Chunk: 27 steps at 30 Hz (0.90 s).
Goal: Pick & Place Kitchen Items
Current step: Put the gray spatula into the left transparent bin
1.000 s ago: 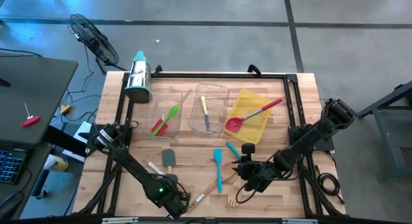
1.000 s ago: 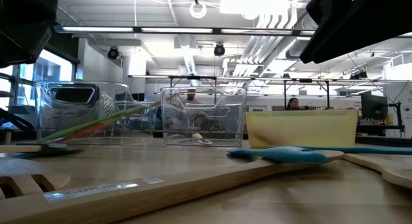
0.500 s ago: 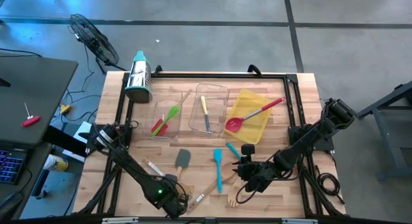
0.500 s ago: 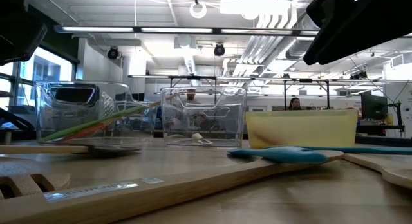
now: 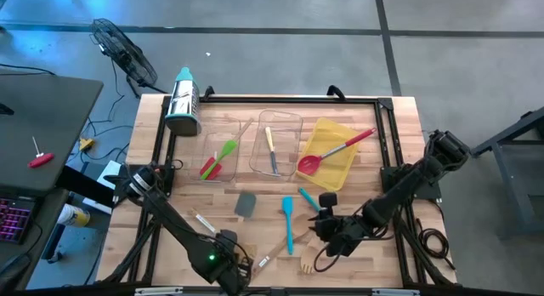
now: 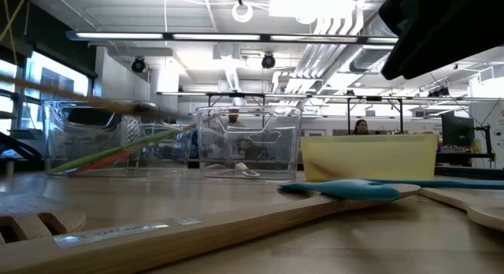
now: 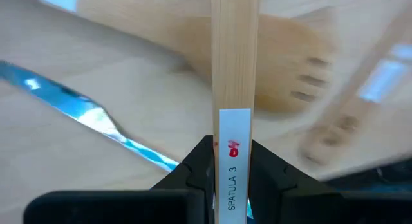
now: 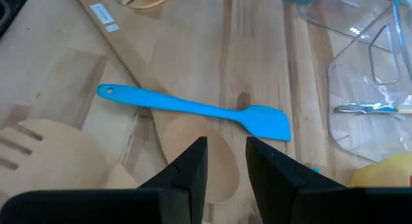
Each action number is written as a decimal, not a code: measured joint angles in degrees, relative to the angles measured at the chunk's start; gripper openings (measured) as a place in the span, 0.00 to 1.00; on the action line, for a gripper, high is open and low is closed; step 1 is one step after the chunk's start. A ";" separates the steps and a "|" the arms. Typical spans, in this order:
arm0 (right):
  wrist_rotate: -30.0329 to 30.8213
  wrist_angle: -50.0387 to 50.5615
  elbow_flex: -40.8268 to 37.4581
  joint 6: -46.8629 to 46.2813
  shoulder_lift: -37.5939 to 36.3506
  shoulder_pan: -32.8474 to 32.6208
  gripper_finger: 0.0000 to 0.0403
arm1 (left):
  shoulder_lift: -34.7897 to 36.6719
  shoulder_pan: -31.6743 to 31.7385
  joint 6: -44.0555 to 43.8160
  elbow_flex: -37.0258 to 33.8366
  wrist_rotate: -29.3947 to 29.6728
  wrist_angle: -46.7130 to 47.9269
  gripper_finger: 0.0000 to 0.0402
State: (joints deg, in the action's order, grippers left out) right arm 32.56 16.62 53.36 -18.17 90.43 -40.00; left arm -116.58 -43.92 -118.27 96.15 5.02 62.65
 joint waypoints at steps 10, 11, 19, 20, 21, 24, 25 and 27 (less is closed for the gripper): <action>-0.01 0.84 0.00 -1.41 0.00 -4.40 0.24 | 0.18 0.02 1.38 9.59 10.28 11.35 0.13; -0.01 0.90 0.00 -1.44 0.00 -4.82 0.24 | 0.18 0.02 1.74 10.40 11.50 12.64 0.13; 13.59 -1.02 0.00 0.78 0.00 -5.20 0.24 | 0.37 0.04 5.93 16.83 18.95 27.94 0.13; 15.21 -2.00 0.00 2.33 0.00 -4.70 0.24 | 0.52 0.06 7.85 16.69 20.59 27.45 0.13; 16.12 -3.19 0.00 3.95 0.00 -4.04 0.24 | 0.95 0.08 10.20 16.18 23.35 26.97 0.13; 15.64 -7.99 0.00 7.08 0.00 -1.39 0.24 | 2.20 0.79 15.29 15.79 28.91 27.42 0.13; 14.50 -9.49 0.00 7.28 0.00 -0.47 0.24 | 2.41 1.22 16.98 15.81 30.06 27.64 0.13; 11.32 -11.85 0.00 7.30 0.00 1.13 0.24 | 2.63 2.37 21.54 15.72 31.68 27.17 0.13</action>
State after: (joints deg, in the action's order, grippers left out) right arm 43.88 4.76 53.36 -10.87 90.43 -38.88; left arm -113.95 -41.55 -96.74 111.87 36.71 89.82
